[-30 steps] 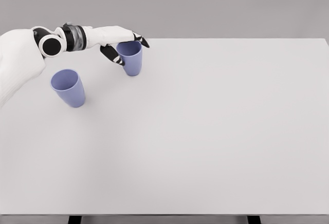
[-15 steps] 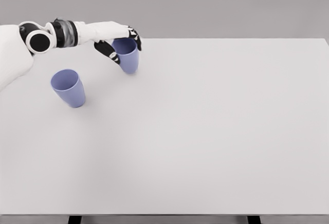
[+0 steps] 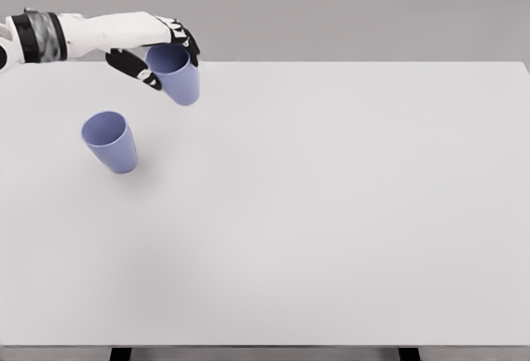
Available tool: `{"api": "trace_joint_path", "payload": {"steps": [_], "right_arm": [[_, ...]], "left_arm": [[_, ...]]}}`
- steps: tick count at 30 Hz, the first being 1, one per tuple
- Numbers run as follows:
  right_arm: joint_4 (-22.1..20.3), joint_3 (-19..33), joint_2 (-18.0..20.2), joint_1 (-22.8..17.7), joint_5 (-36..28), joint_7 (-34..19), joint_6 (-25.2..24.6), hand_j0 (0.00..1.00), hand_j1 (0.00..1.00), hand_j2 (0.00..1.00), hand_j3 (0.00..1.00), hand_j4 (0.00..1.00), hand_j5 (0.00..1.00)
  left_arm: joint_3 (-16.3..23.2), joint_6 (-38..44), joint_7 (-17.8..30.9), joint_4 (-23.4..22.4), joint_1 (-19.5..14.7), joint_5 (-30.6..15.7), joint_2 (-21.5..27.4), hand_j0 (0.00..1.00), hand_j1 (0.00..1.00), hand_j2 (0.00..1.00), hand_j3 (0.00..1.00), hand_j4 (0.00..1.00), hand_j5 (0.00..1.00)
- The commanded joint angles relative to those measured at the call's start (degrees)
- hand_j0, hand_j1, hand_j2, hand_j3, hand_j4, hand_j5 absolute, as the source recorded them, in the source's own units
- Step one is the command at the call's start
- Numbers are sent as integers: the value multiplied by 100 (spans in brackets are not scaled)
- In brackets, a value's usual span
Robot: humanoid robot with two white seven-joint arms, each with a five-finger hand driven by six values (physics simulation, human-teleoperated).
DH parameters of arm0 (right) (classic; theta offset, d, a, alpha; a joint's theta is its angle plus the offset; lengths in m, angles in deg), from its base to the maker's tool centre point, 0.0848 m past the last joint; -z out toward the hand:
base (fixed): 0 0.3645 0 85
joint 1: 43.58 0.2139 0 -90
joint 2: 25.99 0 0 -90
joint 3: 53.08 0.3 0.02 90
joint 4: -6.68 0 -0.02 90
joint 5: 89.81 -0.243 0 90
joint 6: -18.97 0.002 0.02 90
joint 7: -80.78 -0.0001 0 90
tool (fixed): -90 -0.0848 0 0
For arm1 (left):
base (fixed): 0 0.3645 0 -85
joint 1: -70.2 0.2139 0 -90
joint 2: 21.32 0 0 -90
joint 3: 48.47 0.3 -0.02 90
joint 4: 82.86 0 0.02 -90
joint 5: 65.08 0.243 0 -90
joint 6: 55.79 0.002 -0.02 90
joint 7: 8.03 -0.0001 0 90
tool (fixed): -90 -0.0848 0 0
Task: Place the right cup on the left cup with left arm
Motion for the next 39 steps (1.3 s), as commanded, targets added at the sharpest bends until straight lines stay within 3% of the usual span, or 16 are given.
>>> {"api": "trace_joint_path", "payload": {"steps": [1, 8, 16, 39], "right_arm": [[2, 0, 0, 0, 7, -2, 4, 100, 100, 100, 100, 100, 100], [2, 0, 0, 0, 7, -2, 4, 100, 100, 100, 100, 100, 100], [2, 0, 0, 0, 7, -2, 4, 100, 100, 100, 100, 100, 100], [2, 0, 0, 0, 7, -2, 4, 100, 100, 100, 100, 100, 100]], "left_arm": [[-2, 11, -11, 356, 0, -80, 350, 56, 56, 56, 56, 56, 56], [7, 11, -11, 1156, -149, -80, 1220, 57, 57, 57, 57, 57, 57], [297, 11, -19, 1297, -281, -80, 1809, 58, 58, 58, 58, 58, 58], [675, 11, -28, 1595, -281, -124, 2214, 59, 59, 59, 59, 59, 59]]}}
